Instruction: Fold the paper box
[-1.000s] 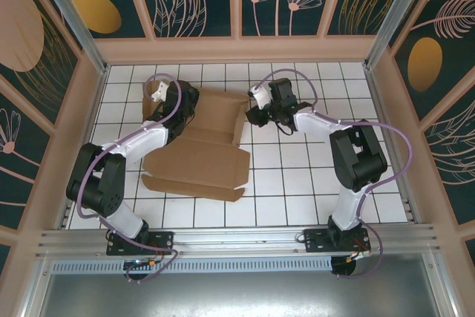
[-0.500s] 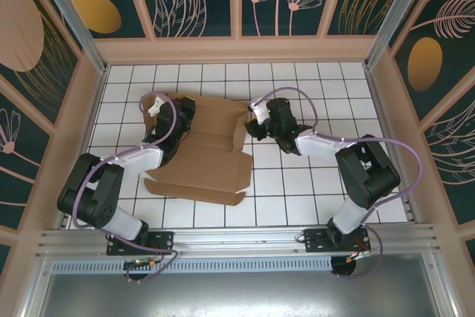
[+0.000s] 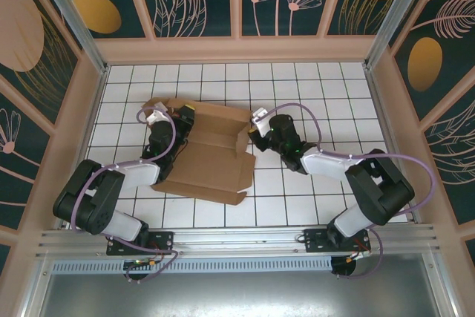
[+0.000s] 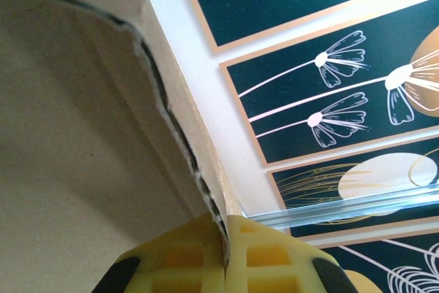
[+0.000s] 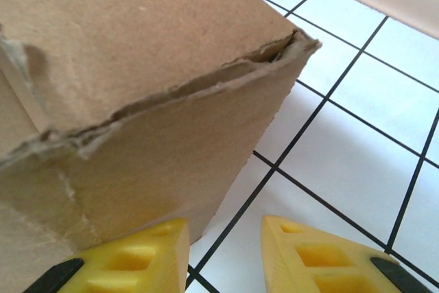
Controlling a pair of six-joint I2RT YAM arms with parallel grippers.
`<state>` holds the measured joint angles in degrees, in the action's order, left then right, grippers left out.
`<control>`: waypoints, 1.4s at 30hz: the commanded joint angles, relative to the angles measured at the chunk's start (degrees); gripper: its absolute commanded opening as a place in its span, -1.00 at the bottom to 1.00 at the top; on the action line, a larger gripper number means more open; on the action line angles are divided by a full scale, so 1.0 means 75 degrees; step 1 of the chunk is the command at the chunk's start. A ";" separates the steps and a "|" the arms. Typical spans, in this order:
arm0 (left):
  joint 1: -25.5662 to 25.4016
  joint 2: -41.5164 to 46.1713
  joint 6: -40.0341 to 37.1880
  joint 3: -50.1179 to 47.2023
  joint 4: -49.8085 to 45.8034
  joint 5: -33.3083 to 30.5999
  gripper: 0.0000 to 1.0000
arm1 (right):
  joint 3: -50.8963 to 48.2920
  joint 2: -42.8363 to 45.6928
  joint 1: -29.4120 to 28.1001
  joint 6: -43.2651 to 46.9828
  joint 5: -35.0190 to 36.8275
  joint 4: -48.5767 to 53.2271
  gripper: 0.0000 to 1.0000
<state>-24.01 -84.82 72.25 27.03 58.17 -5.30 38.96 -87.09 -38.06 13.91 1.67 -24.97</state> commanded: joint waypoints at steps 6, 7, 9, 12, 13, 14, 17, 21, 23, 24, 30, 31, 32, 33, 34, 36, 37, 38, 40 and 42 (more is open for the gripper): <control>-0.0080 -0.0082 -0.0138 -0.0054 0.0704 -0.0067 -1.00 | -0.0814 0.0731 -0.0538 0.0050 0.1145 -0.1263 -0.26; -0.0077 -0.0104 -0.0113 -0.0073 0.0713 -0.0109 -1.00 | -0.0919 0.0832 -0.0537 -0.0023 0.0971 -0.1340 -0.24; -0.0079 -0.0192 -0.0007 -0.0111 0.0810 -0.0140 -1.00 | -0.1034 0.0889 -0.0535 -0.0188 0.0615 -0.1355 -0.14; -0.0080 -0.0360 0.0112 -0.0103 0.0953 -0.0027 -1.00 | -0.0973 0.0668 -0.0570 -0.0139 0.0407 -0.1331 -0.11; -0.0078 -0.0390 0.0134 -0.0094 0.0962 -0.0008 -1.00 | -0.0975 0.0607 -0.0572 -0.0132 0.0337 -0.1412 -0.10; -0.0078 -0.0410 0.0154 -0.0100 0.0956 -0.0002 -1.00 | -0.0945 0.0493 -0.0578 -0.0093 0.0295 -0.1498 -0.08; -0.0080 -0.0399 0.0164 -0.0123 0.0887 -0.0036 -1.00 | -0.0741 0.0180 -0.0576 -0.0055 0.0327 -0.1586 0.04; -0.0074 -0.0328 0.0156 -0.0059 0.0572 -0.0113 -1.00 | -0.0507 -0.0146 -0.0666 0.0043 0.0106 -0.1607 0.07; -0.0083 -0.0295 0.0152 -0.0029 0.0442 -0.0125 -1.00 | -0.0562 -0.0194 -0.0787 0.0188 0.0056 -0.1715 0.29; -0.0083 -0.0282 0.0162 -0.0018 0.0396 -0.0125 -1.00 | -0.0622 -0.0189 -0.0827 0.0190 0.0052 -0.1761 0.30; -0.0080 -0.0246 0.0114 0.0004 0.0316 -0.0143 -1.00 | -0.0853 -0.0091 -0.0876 -0.0170 0.0291 -0.2146 0.32; -0.0080 -0.0246 0.0116 0.0018 0.0318 -0.0137 -1.00 | -0.0832 -0.0156 -0.0878 -0.0196 0.0511 -0.2240 0.34; -0.0080 -0.0257 0.0111 0.0018 0.0318 -0.0138 -1.00 | -0.0776 -0.0259 -0.0878 -0.0203 0.0714 -0.2286 0.35; -0.0079 -0.0269 0.0124 0.0026 0.0318 -0.0137 -1.00 | -0.0677 -0.0384 -0.0876 -0.0180 0.0874 -0.2265 0.35; -0.0080 -0.0271 0.0129 0.0041 0.0315 -0.0125 -1.00 | -0.0556 -0.0528 -0.0878 -0.0168 0.1083 -0.2238 0.34; -0.0080 -0.0290 0.0154 0.0076 0.0264 -0.0093 -1.00 | -0.0372 -0.0796 -0.0876 -0.0178 0.1441 -0.2344 0.26; -0.0080 -0.0285 0.0175 0.0104 0.0190 -0.0079 -1.00 | -0.0266 -0.0936 -0.0872 -0.0191 0.1631 -0.2430 0.22; -0.0077 -0.0280 0.0199 0.0146 0.0074 -0.0078 -1.00 | -0.0142 -0.1080 -0.0878 -0.0183 0.1775 -0.2440 0.20; -0.0073 -0.0246 0.0248 0.0158 -0.0038 -0.0089 -1.00 | 0.0076 -0.1320 -0.0874 -0.0133 0.1991 -0.2437 0.17; -0.0078 -0.0223 0.0281 0.0170 -0.0119 -0.0090 -1.00 | 0.0219 -0.1545 -0.0878 -0.0112 0.2280 -0.2511 0.16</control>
<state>-24.32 -87.48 73.82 27.03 58.89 -6.50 38.15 -96.79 -44.27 13.04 13.19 -40.40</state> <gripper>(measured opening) 0.049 0.582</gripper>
